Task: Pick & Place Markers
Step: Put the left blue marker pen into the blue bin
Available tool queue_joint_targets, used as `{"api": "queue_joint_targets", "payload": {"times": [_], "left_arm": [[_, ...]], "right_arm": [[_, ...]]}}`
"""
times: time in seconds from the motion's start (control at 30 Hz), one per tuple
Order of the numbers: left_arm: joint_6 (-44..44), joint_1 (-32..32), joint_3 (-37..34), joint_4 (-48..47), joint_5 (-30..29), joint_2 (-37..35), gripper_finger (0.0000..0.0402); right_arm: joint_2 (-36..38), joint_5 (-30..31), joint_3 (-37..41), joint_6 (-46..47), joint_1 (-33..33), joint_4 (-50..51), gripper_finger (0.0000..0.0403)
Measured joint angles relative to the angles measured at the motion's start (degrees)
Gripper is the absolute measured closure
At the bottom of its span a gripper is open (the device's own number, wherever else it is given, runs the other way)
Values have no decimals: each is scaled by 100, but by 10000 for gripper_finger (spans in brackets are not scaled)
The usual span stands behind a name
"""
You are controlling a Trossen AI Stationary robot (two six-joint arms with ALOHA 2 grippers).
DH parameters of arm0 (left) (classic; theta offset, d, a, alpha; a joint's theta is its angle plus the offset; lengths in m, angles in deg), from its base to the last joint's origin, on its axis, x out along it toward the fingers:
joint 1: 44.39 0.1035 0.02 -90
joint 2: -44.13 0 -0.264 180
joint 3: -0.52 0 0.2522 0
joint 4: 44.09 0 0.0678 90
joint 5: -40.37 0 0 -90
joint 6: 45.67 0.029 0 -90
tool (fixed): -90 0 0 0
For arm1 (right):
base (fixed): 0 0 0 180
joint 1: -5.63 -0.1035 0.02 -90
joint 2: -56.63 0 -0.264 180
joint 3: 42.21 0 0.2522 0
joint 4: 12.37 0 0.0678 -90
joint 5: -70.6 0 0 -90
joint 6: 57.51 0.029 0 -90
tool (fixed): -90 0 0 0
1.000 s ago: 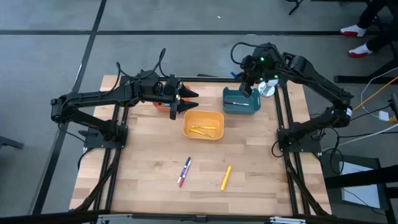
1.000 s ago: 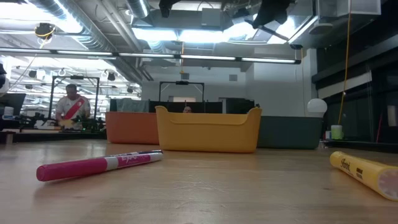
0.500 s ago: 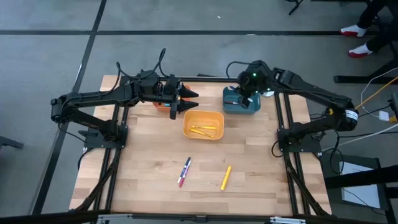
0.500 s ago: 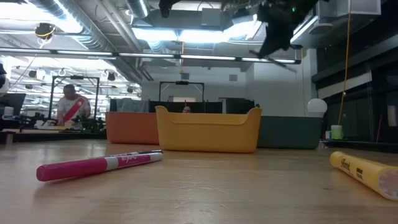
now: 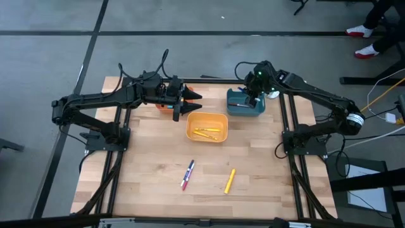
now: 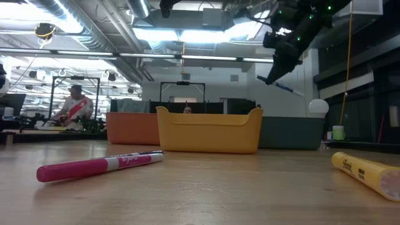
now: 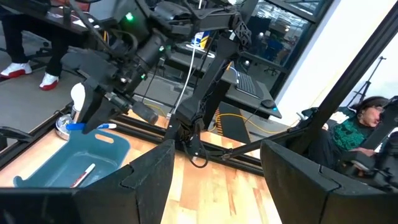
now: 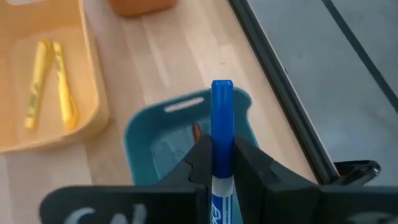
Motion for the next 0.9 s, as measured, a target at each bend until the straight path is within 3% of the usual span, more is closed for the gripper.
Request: {"api": "queue_joint_targets", "payload": {"times": [0.3, 0.57, 0.9], "left_arm": [[-49, 0, 0, 0, -4, 0, 169], [-63, 0, 0, 0, -4, 0, 169], [-210, 0, 0, 0, -2, 0, 169]], "right_arm": [[-28, -21, 403, -897, 321, 3, 361], [-414, -363, 411, -998, 323, -415, 361], [-962, -365, 411, -1192, 323, -483, 361]]}}
